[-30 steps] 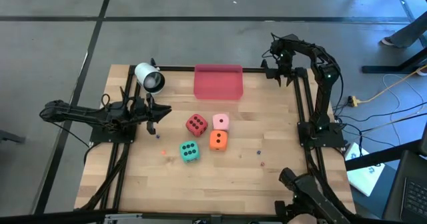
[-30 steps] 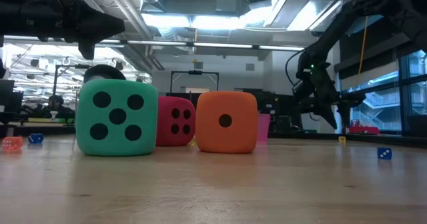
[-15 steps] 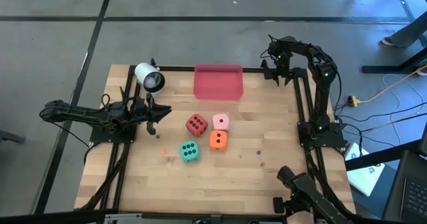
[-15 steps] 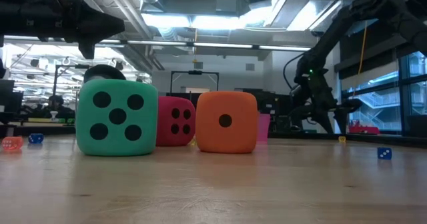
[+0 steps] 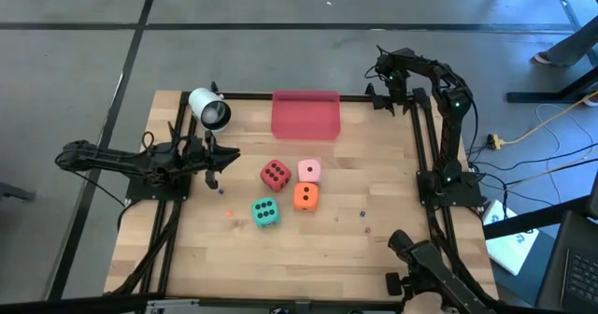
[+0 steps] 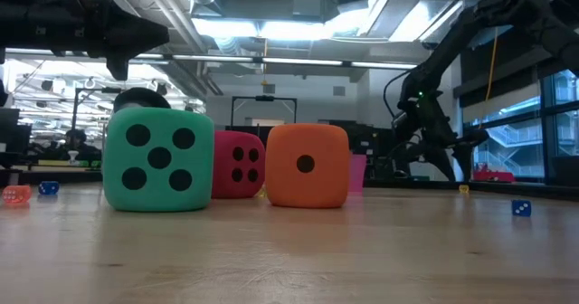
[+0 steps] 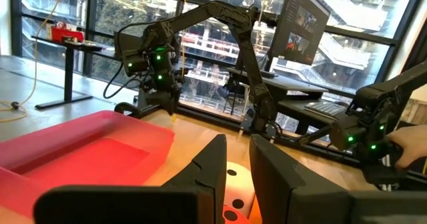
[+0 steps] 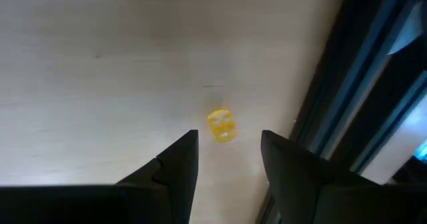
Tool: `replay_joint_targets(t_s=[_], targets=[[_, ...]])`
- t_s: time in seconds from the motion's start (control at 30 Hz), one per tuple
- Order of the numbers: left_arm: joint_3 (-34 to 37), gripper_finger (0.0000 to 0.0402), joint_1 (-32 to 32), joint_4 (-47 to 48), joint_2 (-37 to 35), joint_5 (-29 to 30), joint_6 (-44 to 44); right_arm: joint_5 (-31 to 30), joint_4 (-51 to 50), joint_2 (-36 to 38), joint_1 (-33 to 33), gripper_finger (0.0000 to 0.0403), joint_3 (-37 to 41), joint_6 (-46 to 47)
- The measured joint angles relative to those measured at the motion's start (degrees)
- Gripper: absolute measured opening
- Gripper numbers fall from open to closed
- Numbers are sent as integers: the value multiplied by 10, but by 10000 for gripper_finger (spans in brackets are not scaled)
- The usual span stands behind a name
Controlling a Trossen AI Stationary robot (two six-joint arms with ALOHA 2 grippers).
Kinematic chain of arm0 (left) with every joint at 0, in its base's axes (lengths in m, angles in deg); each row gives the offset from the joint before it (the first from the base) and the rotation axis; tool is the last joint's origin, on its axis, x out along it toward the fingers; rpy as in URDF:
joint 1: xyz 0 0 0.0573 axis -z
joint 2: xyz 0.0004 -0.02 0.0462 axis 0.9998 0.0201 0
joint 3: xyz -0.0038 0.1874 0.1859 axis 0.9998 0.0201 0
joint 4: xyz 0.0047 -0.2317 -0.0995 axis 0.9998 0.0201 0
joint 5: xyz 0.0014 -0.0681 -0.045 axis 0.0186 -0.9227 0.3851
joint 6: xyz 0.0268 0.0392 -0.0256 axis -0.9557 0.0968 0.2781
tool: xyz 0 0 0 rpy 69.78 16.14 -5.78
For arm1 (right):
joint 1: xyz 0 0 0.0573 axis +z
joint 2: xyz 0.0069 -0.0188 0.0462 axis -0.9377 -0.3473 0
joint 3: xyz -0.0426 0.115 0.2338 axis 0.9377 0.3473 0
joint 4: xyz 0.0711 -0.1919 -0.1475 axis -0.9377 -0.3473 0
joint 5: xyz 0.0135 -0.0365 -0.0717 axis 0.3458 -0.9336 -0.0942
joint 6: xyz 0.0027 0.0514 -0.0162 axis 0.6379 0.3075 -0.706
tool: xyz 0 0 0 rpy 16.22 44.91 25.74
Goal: Pick & Place Dice
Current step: Put the yellow die into the pink bin
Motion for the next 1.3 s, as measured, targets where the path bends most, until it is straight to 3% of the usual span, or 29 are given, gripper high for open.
replay_joint_targets(t_s=[1.0, 1.3], targets=[[0, 61, 0, 0, 0, 0, 19, -7, -31, -24, 12, 131, -5, -14], [0, 61, 0, 0, 0, 0, 24, 84, -39, -54, 16, 131, -6, -13]])
